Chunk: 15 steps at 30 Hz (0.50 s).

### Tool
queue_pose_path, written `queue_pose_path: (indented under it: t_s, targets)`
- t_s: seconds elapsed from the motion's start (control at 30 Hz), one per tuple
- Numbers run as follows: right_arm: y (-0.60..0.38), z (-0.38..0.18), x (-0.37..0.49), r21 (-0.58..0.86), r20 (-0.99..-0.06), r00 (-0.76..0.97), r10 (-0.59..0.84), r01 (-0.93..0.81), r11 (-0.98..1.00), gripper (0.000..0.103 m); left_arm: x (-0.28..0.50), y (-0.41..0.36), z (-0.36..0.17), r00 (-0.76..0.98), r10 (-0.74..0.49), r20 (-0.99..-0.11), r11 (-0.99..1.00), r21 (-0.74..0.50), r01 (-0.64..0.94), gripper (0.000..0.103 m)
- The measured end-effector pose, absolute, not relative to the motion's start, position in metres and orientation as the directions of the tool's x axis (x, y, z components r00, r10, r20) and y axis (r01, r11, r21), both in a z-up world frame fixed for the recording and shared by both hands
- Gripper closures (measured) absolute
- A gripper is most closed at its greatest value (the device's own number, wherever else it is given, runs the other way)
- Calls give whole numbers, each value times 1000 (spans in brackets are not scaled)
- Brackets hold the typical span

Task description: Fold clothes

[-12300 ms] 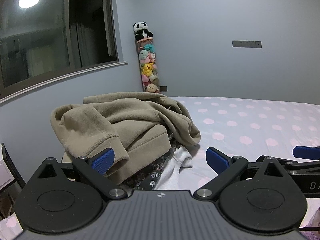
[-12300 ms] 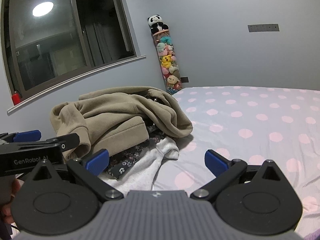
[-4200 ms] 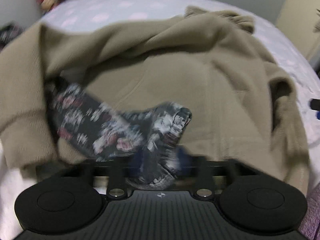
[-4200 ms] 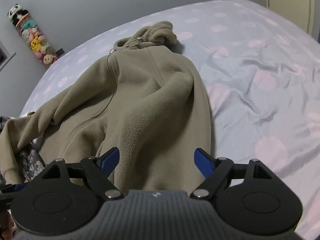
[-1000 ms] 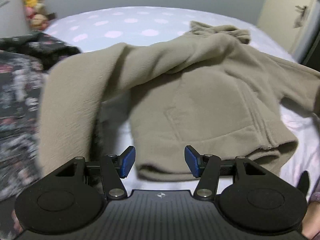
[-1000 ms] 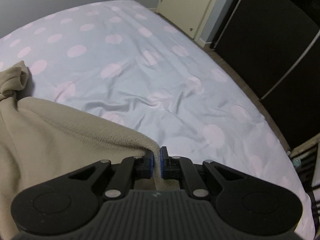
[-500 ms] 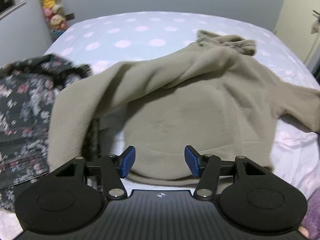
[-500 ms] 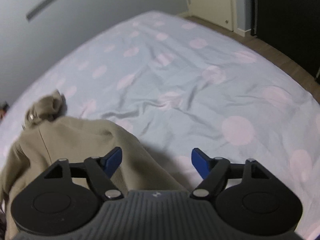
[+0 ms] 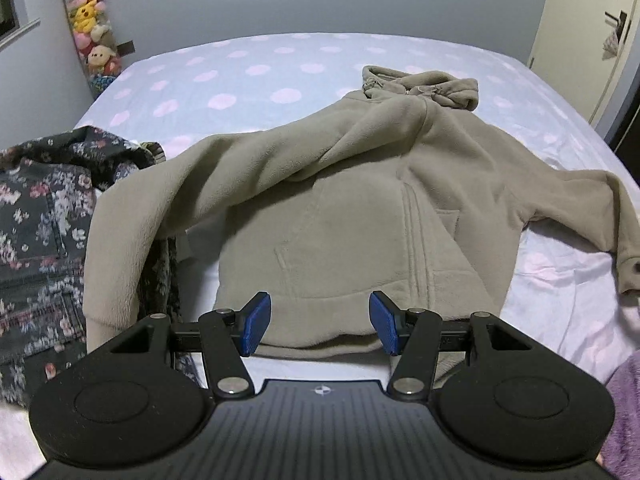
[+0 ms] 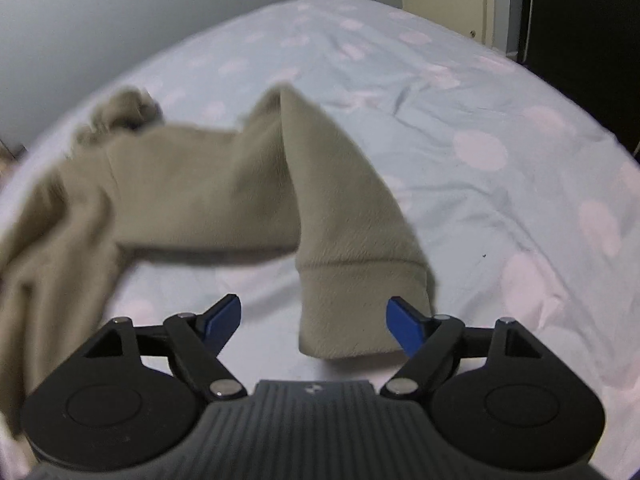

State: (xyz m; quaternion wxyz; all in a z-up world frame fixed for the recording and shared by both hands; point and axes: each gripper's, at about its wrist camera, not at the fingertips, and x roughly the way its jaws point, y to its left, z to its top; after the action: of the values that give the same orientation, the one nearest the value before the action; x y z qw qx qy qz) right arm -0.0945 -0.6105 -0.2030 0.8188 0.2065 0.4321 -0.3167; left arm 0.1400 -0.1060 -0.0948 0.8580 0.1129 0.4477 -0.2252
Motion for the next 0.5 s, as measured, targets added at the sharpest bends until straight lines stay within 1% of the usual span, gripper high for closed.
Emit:
queue_pose_path:
  t_s: [0.07,0.1,0.13,0.17,0.2,0.27,0.33,0.5]
  targets:
    - [-610,-216,-83,-16,-846,365,-388,711,703,23,135,-101,-90,510,-285,-812,877,-6,481,50]
    - [-612,-221,-81,-25,-852,349,-390,718,696,24,133,-99,-88,517,-283,-808,879,-2,477,50]
    - [-614,-226,-79,-30,-859,334,-389,725,688,35,131,-95,-85,525,-278,-805,881,5,473,50]
    - [-616,-227,-81,-24,-862,329,-385,732,681,53,129,-92,-84,530,-271,-804,883,13,470,50]
    - [-618,-229,-83,-17,-865,327,-380,739,674,60,129,-90,-84,531,-260,-806,885,21,465,50]
    - [-622,-219,-89,-21,-852,337,-401,743,669,81,131,-86,-84,533,-240,-811,888,38,458,50]
    - [-628,-206,-98,-16,-835,354,-421,749,662,82,135,-82,-86,534,-223,-816,890,53,452,50]
    - [-683,-159,-123,81,-808,399,-433,803,590,84,146,-79,-96,519,-206,-830,891,60,449,50]
